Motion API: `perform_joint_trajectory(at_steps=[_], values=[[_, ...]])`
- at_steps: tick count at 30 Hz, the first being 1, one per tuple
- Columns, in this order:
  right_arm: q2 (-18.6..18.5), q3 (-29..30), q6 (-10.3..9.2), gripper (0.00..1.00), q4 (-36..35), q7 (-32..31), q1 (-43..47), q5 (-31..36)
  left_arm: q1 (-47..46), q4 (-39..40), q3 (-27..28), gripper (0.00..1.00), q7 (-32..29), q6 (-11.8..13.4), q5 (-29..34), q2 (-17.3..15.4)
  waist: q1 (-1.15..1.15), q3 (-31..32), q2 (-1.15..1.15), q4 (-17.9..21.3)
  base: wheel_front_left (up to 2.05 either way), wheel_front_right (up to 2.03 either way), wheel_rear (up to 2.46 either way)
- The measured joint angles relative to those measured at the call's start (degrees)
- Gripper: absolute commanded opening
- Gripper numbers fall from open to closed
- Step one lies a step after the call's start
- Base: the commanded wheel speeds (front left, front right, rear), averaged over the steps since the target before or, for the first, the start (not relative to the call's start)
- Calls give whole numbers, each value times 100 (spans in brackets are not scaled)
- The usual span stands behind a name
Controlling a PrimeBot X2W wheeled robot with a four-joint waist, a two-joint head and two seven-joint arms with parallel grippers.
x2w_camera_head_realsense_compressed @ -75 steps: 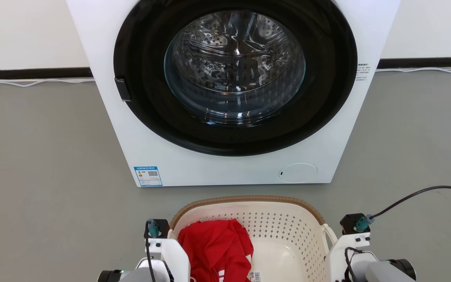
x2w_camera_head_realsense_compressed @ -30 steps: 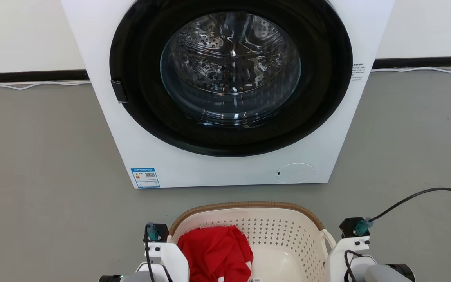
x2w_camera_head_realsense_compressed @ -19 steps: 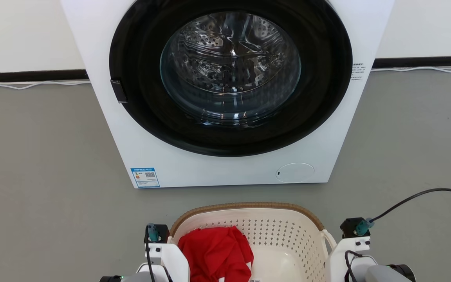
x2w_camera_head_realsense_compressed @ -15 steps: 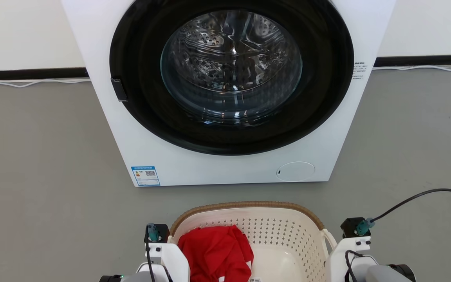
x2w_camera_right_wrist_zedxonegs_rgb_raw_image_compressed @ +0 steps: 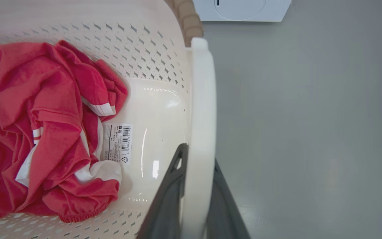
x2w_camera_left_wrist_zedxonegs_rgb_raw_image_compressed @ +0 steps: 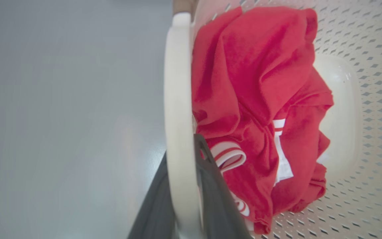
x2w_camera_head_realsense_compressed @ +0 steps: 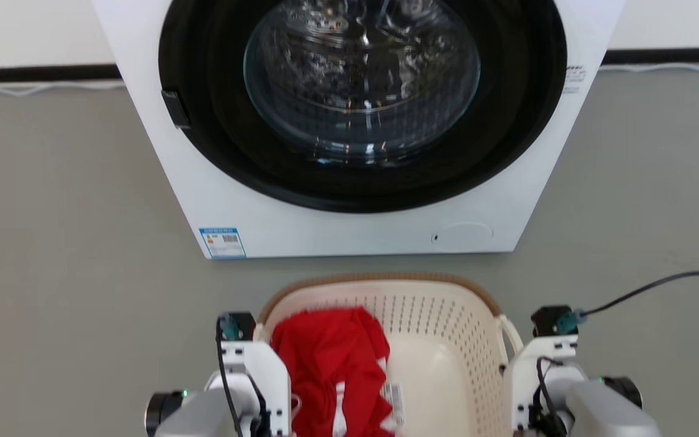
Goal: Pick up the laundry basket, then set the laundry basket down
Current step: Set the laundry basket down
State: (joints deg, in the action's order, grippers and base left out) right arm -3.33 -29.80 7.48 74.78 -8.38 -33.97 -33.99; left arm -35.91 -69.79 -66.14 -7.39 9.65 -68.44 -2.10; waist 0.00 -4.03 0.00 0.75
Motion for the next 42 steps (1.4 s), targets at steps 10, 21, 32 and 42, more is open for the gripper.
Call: perform_joint_trajectory(at_steps=[10,21,32,42], values=[[-26,-81,-2,0,-13,653,-765,-84,-820,-60,41,0,592,71,48,-2,0,-818,0,-28,0,0,0],[-41,193,-26,0,-2,1216,-1363,200,-1441,-220,129,0,1240,102,147,7,0,-1951,0,-18,0,0,0],[-38,984,-26,0,-4,1532,-1779,1131,-1903,-283,165,0,1675,51,198,22,0,-2906,0,10,0,0,0],[-41,1374,-26,0,-7,1806,-2023,1569,-2187,-312,192,0,1925,32,237,22,0,-3448,-1,-22,0,0,0]])
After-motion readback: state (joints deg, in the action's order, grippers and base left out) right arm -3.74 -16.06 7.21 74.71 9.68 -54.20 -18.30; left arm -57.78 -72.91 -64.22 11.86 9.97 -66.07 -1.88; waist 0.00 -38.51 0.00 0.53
